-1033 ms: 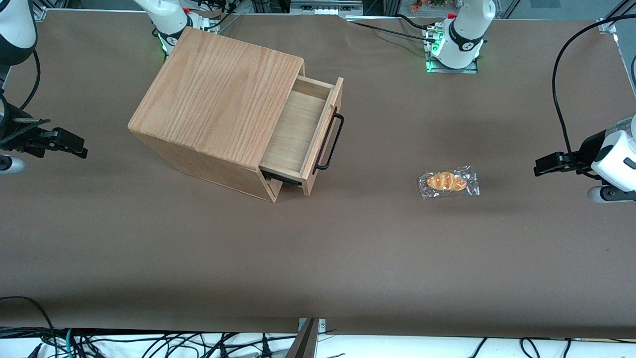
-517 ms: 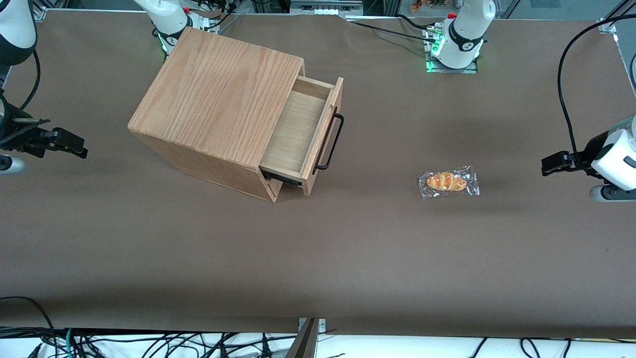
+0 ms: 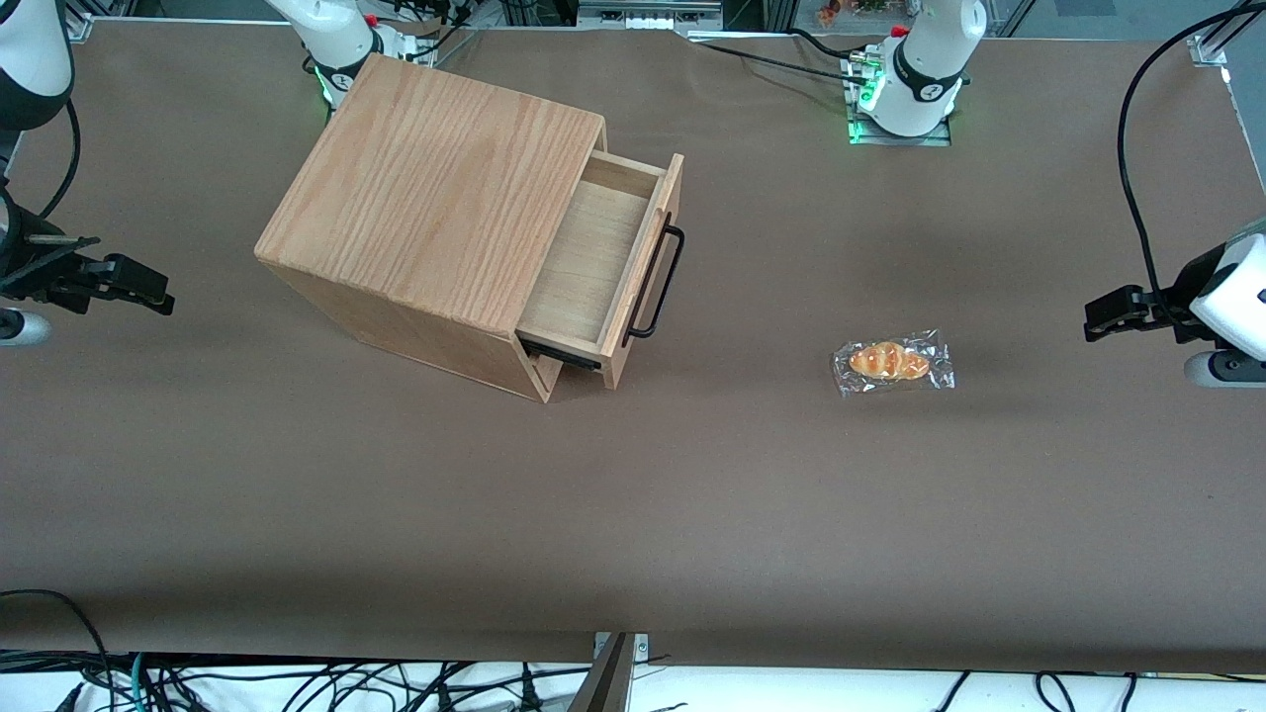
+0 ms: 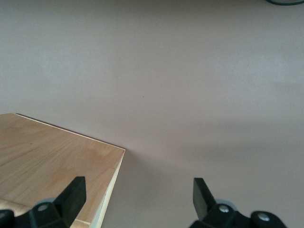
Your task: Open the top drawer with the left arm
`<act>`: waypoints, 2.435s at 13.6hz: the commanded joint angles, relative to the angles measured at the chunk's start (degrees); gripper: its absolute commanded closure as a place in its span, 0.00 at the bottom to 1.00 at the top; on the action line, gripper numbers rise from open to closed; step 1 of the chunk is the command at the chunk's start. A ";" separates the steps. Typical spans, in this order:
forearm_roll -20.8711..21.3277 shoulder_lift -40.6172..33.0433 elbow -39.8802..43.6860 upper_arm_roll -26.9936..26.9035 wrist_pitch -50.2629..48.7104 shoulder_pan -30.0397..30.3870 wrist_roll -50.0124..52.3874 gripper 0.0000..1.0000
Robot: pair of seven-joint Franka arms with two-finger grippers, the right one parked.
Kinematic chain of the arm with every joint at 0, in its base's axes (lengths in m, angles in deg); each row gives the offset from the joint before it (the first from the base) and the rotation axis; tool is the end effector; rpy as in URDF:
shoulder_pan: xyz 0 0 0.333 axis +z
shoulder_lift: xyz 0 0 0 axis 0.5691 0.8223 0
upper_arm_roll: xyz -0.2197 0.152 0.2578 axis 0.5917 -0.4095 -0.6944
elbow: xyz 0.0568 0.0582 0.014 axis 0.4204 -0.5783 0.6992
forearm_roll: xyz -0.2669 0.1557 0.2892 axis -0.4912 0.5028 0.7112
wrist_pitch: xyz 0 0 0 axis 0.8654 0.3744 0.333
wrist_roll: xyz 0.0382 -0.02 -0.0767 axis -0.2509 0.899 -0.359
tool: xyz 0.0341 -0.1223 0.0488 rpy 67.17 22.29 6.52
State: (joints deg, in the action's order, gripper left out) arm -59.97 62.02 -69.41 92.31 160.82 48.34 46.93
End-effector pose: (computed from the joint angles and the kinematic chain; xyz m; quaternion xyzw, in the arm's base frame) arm 0.6778 0.0174 0.5898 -0.9992 0.0017 0.0274 0.0300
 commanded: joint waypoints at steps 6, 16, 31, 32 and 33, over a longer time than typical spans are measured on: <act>-2.15 -1.06 0.33 0.46 -0.98 -0.29 -1.28 0.00; -7.77 -4.75 -3.80 -19.77 -1.07 -21.59 -1.10 0.00; -8.13 -4.49 -3.62 -11.59 -1.42 -13.39 -1.02 0.00; -8.04 -4.57 -3.71 -11.58 -1.42 -13.30 -1.02 0.00; -8.04 -4.40 -3.27 -11.66 -1.59 -13.47 -1.02 0.00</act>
State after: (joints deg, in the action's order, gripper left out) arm -67.41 59.00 -71.74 79.75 159.75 33.93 46.85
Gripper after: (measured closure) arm 0.000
